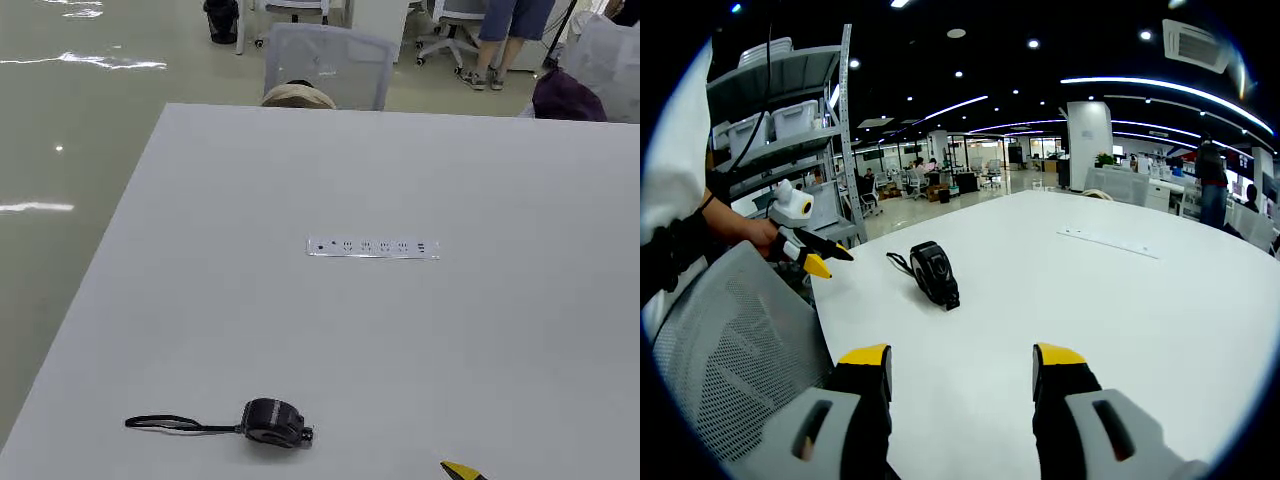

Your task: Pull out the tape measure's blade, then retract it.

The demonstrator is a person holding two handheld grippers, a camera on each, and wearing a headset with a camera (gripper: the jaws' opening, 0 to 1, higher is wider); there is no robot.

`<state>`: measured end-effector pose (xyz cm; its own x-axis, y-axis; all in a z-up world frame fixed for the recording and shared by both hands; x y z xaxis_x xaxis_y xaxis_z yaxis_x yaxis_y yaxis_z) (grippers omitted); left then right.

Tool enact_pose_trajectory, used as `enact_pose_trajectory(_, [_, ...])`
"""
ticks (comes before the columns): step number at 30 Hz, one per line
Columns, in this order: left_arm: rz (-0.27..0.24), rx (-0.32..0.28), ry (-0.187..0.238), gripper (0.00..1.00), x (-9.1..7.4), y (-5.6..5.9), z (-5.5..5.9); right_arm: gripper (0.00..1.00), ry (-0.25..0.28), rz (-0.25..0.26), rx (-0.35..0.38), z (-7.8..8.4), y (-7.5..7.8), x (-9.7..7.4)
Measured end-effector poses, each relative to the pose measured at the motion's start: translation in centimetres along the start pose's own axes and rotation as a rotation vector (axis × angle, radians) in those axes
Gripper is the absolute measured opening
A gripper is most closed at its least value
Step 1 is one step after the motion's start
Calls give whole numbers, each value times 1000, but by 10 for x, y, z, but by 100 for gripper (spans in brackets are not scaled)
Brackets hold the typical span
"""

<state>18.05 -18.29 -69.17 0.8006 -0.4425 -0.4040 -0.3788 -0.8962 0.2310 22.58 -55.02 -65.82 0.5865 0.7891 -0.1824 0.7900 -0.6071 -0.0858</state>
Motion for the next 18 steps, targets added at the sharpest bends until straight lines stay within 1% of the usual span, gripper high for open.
enact_pose_trajectory(11, [3,5,-2,81,0,2,1,57,7,7,-2,-1,0,-2])
enact_pose_trajectory(18, [4,1,3,81,1,3,-2,57,5,11,0,0,0,-3])
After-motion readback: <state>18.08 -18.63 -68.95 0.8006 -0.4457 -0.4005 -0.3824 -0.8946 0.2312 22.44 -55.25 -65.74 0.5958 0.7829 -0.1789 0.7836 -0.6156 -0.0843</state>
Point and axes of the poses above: the centre of the closed fingertips' face, and the gripper's own axes: x roughly forward along the fingers, y roughly to its right, z roughly out of its underside, the point moved 6 cm from there along -x, roughly backward along the fingers, and after that the axes turned 13 degrees about y, right-handed, at the moved point
